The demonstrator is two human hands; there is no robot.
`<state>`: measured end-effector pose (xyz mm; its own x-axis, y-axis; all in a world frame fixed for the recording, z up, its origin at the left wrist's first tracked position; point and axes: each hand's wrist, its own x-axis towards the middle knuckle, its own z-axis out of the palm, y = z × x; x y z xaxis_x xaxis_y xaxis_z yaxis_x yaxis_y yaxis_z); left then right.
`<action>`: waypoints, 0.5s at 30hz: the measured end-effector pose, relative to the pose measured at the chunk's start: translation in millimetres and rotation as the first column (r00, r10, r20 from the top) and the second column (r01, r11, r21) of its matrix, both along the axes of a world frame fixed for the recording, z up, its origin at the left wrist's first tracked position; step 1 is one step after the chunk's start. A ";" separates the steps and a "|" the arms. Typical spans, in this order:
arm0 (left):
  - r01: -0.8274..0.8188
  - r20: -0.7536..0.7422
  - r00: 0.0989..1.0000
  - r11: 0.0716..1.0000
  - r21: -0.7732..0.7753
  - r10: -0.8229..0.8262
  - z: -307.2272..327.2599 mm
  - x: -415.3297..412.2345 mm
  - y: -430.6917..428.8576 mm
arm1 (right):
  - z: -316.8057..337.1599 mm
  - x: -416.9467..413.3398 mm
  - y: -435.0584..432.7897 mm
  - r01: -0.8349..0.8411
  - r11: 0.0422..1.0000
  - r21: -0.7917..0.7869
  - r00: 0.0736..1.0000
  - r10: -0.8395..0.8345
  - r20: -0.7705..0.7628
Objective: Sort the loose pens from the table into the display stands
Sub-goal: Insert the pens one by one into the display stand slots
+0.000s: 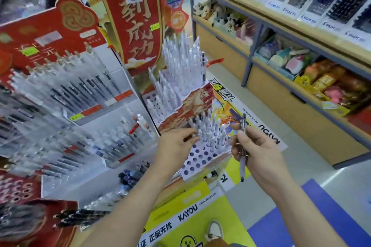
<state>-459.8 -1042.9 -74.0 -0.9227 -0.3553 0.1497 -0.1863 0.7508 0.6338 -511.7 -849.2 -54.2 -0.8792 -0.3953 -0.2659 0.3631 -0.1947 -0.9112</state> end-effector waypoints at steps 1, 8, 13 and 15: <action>0.029 -0.012 1.000 0.999 -0.022 -0.029 -2.6 -0.4 0.4 | -0.5 0.0 -0.5 -0.006 1.000 0.006 1.000 0.006 -0.001; 0.215 0.017 0.977 0.969 -0.118 -0.215 -15.6 -2.8 4.2 | -5.5 -5.6 0.6 -0.069 0.993 0.094 0.998 0.070 -0.006; 0.085 0.035 0.996 0.995 -0.047 -0.084 -15.7 -6.1 8.6 | -2.1 -6.6 1.2 -0.041 0.999 0.036 0.999 0.040 0.029; 0.056 0.081 0.995 0.997 -0.051 -0.052 -14.0 -7.7 10.7 | -0.7 -6.1 0.3 -0.051 0.999 0.009 0.997 0.051 0.059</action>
<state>-467.5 -1032.2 -88.0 -0.9501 -0.2980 0.0922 -0.1928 0.7934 0.5774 -517.8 -848.9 -54.9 -0.8409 -0.4360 -0.3208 0.4250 -0.1648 -0.8901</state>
